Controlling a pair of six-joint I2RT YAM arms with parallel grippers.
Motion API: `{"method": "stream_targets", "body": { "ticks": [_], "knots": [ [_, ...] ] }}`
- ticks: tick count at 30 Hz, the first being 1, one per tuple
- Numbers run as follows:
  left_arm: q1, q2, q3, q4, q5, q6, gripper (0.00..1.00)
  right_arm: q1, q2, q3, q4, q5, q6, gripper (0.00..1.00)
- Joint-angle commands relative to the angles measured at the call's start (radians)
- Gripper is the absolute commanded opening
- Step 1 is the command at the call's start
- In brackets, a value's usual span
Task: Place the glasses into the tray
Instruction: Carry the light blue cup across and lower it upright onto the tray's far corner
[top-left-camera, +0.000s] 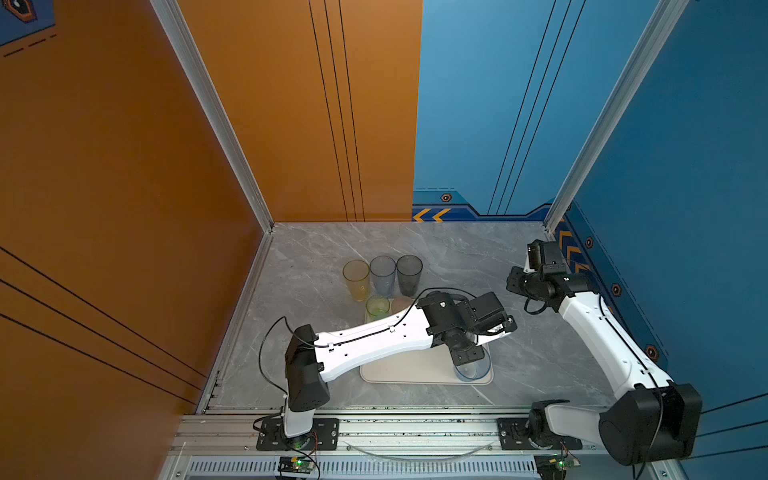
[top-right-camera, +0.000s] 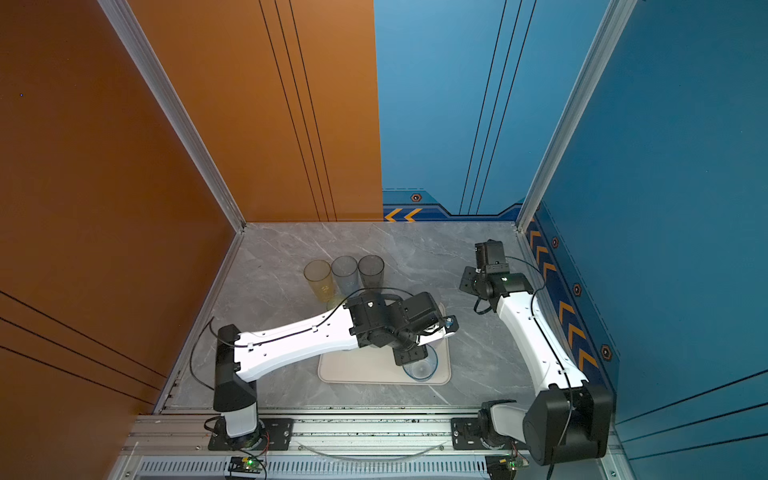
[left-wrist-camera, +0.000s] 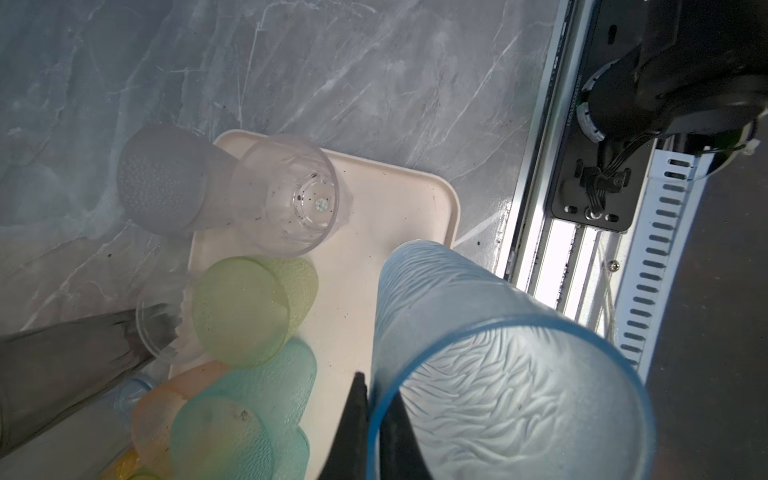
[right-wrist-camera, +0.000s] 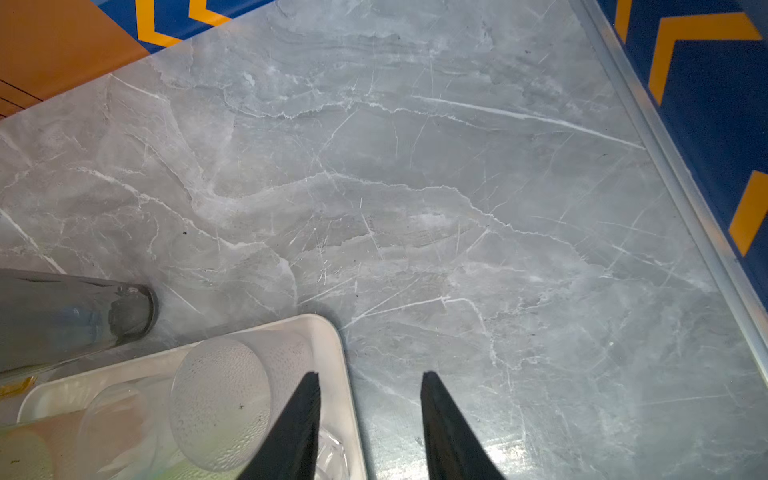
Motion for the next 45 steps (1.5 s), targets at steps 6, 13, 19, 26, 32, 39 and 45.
{"method": "stream_targets", "body": {
  "ticks": [6, 13, 19, 26, 32, 39, 45],
  "knots": [
    [0.028, 0.102, 0.128, 0.021, 0.101, 0.056, 0.0, -0.012, 0.04, 0.035, 0.037, -0.06, -0.031, 0.39],
    [0.056, 0.164, 0.17, 0.018, 0.117, 0.066, 0.0, -0.015, 0.037, 0.037, 0.045, -0.072, -0.035, 0.39],
    [0.072, 0.201, 0.194, -0.001, 0.1, 0.068, 0.0, -0.016, 0.03, 0.037, 0.046, -0.075, -0.041, 0.39],
    [0.078, 0.247, 0.235, -0.03, 0.112, 0.071, 0.0, -0.02, 0.029, 0.033, 0.052, -0.082, -0.047, 0.39],
    [0.086, 0.286, 0.285, -0.074, 0.105, 0.067, 0.0, -0.023, 0.029, 0.021, 0.061, -0.087, -0.05, 0.39],
    [0.088, 0.309, 0.309, -0.095, 0.103, 0.068, 0.0, -0.028, 0.032, 0.012, 0.068, -0.095, -0.052, 0.39],
    [0.091, 0.318, 0.317, -0.101, 0.102, 0.071, 0.0, -0.03, 0.036, 0.01, 0.072, -0.099, -0.052, 0.39]
  ]
}}
